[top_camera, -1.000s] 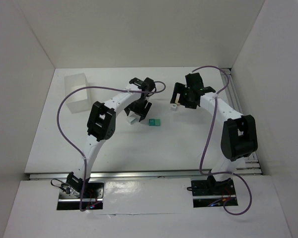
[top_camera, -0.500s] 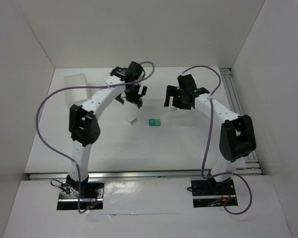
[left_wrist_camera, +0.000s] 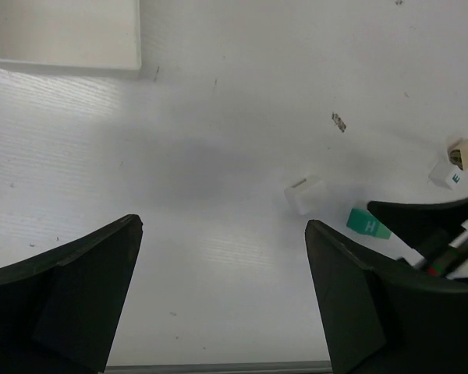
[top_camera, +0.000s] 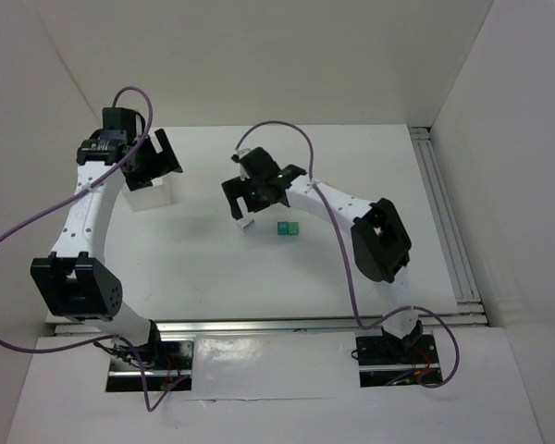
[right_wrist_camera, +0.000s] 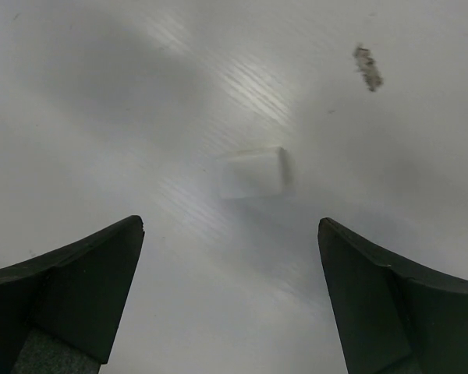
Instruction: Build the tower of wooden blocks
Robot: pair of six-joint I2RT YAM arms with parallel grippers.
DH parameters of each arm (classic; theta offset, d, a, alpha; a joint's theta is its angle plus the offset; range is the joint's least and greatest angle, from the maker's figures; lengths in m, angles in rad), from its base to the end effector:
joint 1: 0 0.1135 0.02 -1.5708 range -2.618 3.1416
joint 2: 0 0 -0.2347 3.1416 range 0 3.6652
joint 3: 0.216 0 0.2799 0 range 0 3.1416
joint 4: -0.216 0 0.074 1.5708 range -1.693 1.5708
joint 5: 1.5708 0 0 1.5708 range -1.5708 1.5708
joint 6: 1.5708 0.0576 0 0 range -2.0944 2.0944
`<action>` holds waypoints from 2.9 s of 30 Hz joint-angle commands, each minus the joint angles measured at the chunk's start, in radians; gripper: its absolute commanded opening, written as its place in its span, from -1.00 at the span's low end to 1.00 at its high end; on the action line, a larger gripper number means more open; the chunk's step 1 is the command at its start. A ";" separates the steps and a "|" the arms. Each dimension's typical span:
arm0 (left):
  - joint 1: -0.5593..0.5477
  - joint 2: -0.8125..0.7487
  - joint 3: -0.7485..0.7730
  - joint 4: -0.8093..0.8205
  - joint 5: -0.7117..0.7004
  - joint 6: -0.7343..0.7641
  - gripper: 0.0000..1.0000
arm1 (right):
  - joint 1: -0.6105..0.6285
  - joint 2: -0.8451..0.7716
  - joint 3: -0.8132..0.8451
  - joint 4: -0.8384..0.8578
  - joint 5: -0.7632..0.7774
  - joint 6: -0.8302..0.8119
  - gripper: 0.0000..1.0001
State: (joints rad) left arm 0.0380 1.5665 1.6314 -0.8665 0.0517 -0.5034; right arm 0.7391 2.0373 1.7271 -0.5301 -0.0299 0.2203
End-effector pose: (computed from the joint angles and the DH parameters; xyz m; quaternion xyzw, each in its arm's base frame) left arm 0.3792 0.0114 0.3313 -0.2384 0.8955 -0.1098 0.3594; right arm 0.3625 0.3327 0.1988 -0.2447 0.9013 0.1772 0.3104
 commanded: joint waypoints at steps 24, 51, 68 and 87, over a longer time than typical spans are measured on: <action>0.023 -0.117 -0.123 0.086 0.059 0.000 0.98 | 0.080 0.276 0.253 -0.131 0.088 -0.091 0.48; 0.023 -0.135 -0.151 0.095 0.068 0.000 0.98 | 0.080 0.316 0.281 -0.150 0.143 -0.070 0.04; 0.023 -0.157 -0.173 0.124 0.106 -0.009 0.98 | -0.027 -0.045 0.065 -0.142 0.459 0.411 -0.07; 0.023 -0.157 -0.173 0.133 0.116 -0.009 0.98 | -0.058 -0.095 -0.138 -0.191 0.444 0.531 -0.07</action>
State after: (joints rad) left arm 0.0566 1.4307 1.4586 -0.7757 0.1482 -0.5041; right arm 0.6827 1.9694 1.6020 -0.7155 0.4042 0.7425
